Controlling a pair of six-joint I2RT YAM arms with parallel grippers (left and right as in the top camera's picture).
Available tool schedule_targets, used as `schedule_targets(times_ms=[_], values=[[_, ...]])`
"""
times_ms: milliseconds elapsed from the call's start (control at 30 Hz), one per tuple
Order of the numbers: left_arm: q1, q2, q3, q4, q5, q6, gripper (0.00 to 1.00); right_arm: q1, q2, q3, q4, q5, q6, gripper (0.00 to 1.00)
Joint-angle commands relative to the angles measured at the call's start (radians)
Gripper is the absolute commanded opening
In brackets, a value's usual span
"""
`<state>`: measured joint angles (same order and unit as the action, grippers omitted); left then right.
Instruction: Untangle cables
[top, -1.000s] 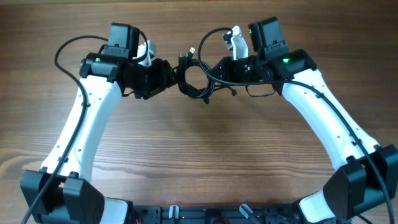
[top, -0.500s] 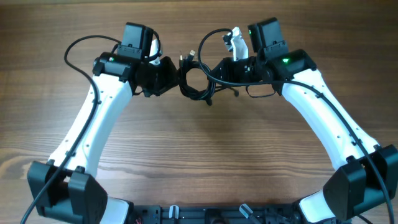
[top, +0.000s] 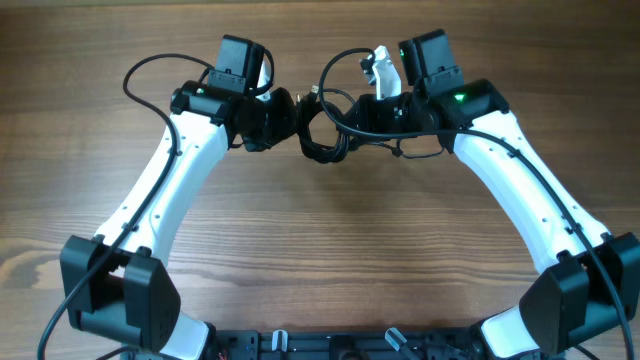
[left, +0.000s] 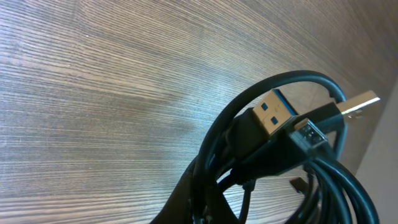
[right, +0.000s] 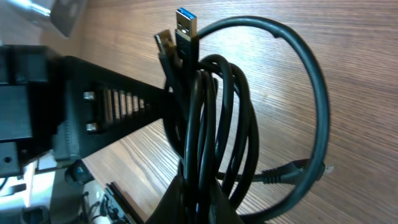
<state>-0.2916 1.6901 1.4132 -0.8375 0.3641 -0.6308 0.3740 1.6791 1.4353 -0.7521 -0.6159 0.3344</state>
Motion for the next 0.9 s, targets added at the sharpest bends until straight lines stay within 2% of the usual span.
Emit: schedule_targets(times_ms=[0, 133, 300, 400, 500, 633, 733, 867], values=[[0.029, -0.087, 0.013, -0.015, -0.014, 0.053, 0.04, 0.002, -0.009, 0.017, -0.018, 0.075, -0.017, 0.04], [0.079, -0.240, 0.012, -0.064, -0.013, 0.077, 0.04, 0.002, -0.007, 0.016, -0.024, 0.116, -0.016, 0.04], [0.154, -0.377, 0.012, -0.083, 0.065, 0.104, 0.04, 0.002, 0.000, 0.016, -0.027, 0.126, -0.012, 0.04], [0.223, -0.394, 0.012, -0.110, -0.004, 0.104, 0.04, 0.002, 0.000, 0.016, -0.035, 0.122, -0.015, 0.04], [0.280, -0.384, 0.012, -0.107, -0.151, 0.104, 0.04, 0.002, 0.000, 0.016, -0.053, 0.104, -0.060, 0.04], [0.294, -0.364, 0.012, -0.034, -0.172, 0.146, 0.04, 0.002, 0.000, 0.016, -0.074, -0.094, -0.289, 0.04], [0.293, -0.340, 0.012, 0.005, -0.171, 0.149, 0.04, 0.042, 0.000, 0.016, -0.167, -0.277, -0.546, 0.04], [0.293, -0.292, 0.012, 0.020, -0.171, 0.150, 0.04, 0.106, 0.000, 0.016, -0.278, -0.329, -0.718, 0.04]])
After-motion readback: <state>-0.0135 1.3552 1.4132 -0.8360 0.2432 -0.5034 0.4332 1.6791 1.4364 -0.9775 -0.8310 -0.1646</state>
